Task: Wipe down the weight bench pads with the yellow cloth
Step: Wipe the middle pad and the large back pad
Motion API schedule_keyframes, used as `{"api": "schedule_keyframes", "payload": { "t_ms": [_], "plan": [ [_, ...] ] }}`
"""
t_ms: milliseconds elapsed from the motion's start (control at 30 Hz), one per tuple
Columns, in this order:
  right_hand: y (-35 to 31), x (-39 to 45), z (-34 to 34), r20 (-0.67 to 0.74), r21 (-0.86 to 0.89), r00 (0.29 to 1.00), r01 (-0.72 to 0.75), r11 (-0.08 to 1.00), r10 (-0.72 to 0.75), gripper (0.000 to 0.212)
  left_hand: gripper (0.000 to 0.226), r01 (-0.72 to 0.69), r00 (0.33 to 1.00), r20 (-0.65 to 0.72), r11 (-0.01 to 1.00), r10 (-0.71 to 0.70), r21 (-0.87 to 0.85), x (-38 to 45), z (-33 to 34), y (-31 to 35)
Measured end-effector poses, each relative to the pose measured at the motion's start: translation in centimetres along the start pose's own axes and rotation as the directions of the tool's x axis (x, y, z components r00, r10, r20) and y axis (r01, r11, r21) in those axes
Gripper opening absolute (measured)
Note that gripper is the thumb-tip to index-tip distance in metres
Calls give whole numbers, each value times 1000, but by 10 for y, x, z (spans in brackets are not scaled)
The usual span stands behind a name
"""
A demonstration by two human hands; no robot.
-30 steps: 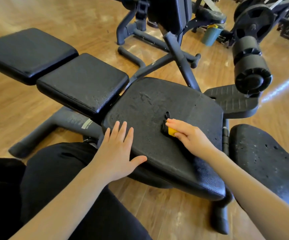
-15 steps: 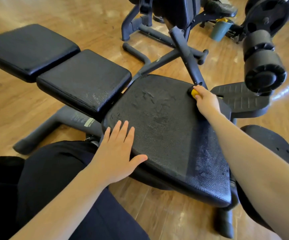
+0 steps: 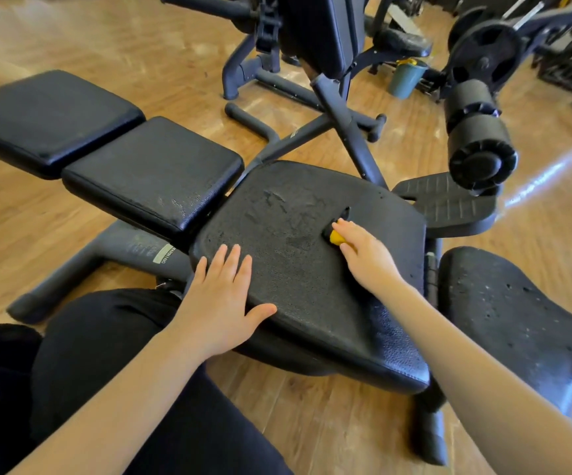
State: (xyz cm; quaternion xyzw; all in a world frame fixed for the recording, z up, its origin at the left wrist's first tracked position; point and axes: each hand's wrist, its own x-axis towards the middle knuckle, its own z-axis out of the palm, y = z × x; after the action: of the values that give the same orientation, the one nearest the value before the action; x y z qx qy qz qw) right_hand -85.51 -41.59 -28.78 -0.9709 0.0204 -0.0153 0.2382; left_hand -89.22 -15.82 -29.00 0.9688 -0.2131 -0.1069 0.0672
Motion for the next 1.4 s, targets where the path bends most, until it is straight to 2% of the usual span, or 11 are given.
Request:
{"api": "schedule_keyframes", "payload": {
  "t_ms": [300, 400, 500, 567, 700, 767, 967, 1100, 1267, 1400],
  "plan": [
    [-44, -87, 6, 153, 12, 962, 228, 974, -227, 44, 84, 3, 1000, 10, 1000, -3, 16, -2, -6, 2],
    [-45, -94, 2, 207, 71, 939, 264, 962, -273, 45, 83, 12, 1000, 17, 1000, -12, 23, -2, -7, 4],
    [-39, -83, -2, 198, 136, 926, 300, 944, -322, 42, 82, 15, 1000, 11, 1000, -15, 15, -2, -7, 4],
    [-30, -65, -3, 167, 126, 940, 279, 952, -298, 41, 81, 9, 1000, 9, 1000, -9, 1, -3, -7, 3],
    [-24, -29, -2, 83, 75, 989, 119, 990, -126, 40, 79, -6, 1000, 0, 1000, 6, -18, -5, -7, 1],
    [-28, -29, 1, 65, 45, 993, 93, 995, -96, 41, 79, -11, 1000, 0, 1000, 11, -22, -5, -7, 1],
    [-42, -90, 3, 197, 46, 929, 311, 949, -314, 44, 78, -10, 1000, -2, 1000, 10, -4, -3, -6, 0],
    [-33, -92, 1, 206, 113, 898, 373, 921, -389, 43, 76, -10, 1000, -6, 1000, 10, -12, -3, -4, 0],
    [6, -32, -9, 93, 58, 951, 290, 955, -294, 40, 79, -14, 1000, -10, 999, 13, -46, -4, -2, 0],
    [39, 27, -26, 23, 37, 992, 121, 992, -122, 40, 86, -12, 1000, 0, 999, 12, -35, -2, -1, 1]
  ]
}}
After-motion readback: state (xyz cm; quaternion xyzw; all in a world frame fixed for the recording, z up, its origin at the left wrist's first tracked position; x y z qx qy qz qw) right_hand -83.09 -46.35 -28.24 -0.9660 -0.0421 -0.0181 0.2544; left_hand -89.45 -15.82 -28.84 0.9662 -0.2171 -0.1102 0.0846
